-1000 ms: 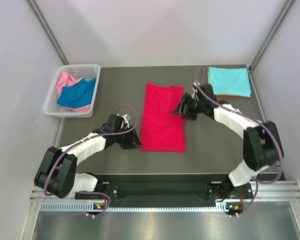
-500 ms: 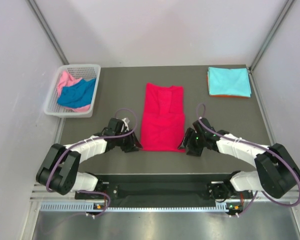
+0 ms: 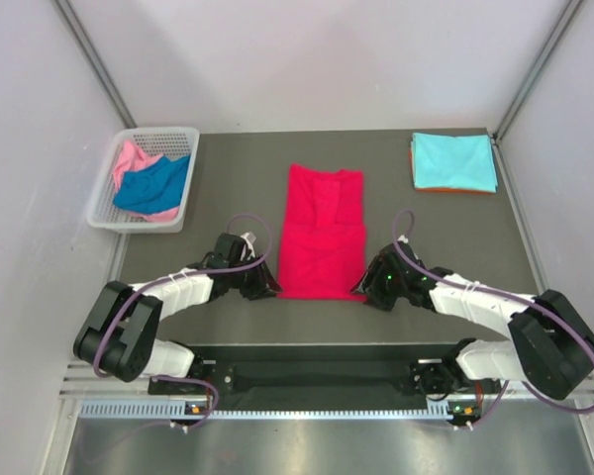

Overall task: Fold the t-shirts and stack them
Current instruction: Fold the tshirt

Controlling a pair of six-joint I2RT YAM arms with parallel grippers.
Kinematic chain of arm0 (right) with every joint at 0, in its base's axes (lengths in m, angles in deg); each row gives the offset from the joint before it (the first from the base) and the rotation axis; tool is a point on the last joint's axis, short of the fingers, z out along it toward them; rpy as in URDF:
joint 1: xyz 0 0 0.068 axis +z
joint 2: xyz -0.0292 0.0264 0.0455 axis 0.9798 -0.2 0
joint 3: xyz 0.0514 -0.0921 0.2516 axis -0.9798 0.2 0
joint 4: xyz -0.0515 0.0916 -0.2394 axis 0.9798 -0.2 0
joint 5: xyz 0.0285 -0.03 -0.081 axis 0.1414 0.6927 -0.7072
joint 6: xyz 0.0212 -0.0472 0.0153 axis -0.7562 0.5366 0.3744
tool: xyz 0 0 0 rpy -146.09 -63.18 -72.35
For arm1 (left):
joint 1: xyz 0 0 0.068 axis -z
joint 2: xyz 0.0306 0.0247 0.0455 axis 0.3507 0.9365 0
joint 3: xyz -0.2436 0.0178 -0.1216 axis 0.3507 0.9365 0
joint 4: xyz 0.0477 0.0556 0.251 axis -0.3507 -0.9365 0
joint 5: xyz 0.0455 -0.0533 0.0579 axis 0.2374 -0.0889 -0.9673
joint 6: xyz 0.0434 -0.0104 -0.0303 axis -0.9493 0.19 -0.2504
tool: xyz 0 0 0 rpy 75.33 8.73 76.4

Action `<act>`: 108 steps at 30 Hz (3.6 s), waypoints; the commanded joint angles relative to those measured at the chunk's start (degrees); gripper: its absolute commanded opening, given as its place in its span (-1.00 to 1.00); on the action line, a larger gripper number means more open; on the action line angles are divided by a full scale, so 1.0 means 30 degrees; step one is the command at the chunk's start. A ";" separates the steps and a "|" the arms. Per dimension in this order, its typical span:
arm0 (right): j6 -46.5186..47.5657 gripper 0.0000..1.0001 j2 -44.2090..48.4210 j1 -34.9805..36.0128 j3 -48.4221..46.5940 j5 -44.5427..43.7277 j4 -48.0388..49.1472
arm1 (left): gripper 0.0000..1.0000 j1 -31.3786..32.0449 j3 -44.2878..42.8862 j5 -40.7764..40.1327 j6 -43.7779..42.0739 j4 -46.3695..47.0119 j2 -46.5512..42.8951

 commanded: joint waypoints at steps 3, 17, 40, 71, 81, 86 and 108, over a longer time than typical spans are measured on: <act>-0.0324 0.03 0.0564 0.0286 0.0600 -0.2070 -0.1045 | -0.44 0.0067 0.0327 -0.0132 0.0212 0.1296 -0.0055; -0.0822 -0.22 0.1092 0.0286 0.1331 -0.2603 -0.0872 | -0.35 0.0097 0.0473 -0.0657 0.0330 0.1033 -0.0697; -0.2316 -0.28 0.2088 0.0931 0.2474 -0.2865 -0.0081 | -0.35 0.0624 0.1381 -0.0834 0.1678 0.1793 -0.1521; -0.0879 -1.00 0.9793 0.6024 -0.0862 -0.8371 -0.8190 | -1.00 0.5163 -0.1631 -0.4670 0.2644 -0.6495 -0.7963; 0.0989 -1.00 0.8800 0.6469 -0.3529 -1.1883 -0.9485 | -1.00 0.5283 -0.5090 -0.6425 0.0858 -0.7143 -0.5628; 0.4967 -1.00 0.6837 0.4425 -0.5989 -1.2183 -0.8055 | -1.00 0.4317 -0.7403 -0.6256 0.0362 -0.6323 -0.3400; 1.2771 -1.00 -0.7105 -0.5630 -1.6298 -0.0201 -0.0228 | -1.00 -0.2333 -1.8742 -0.0719 -0.0725 -0.2310 0.9460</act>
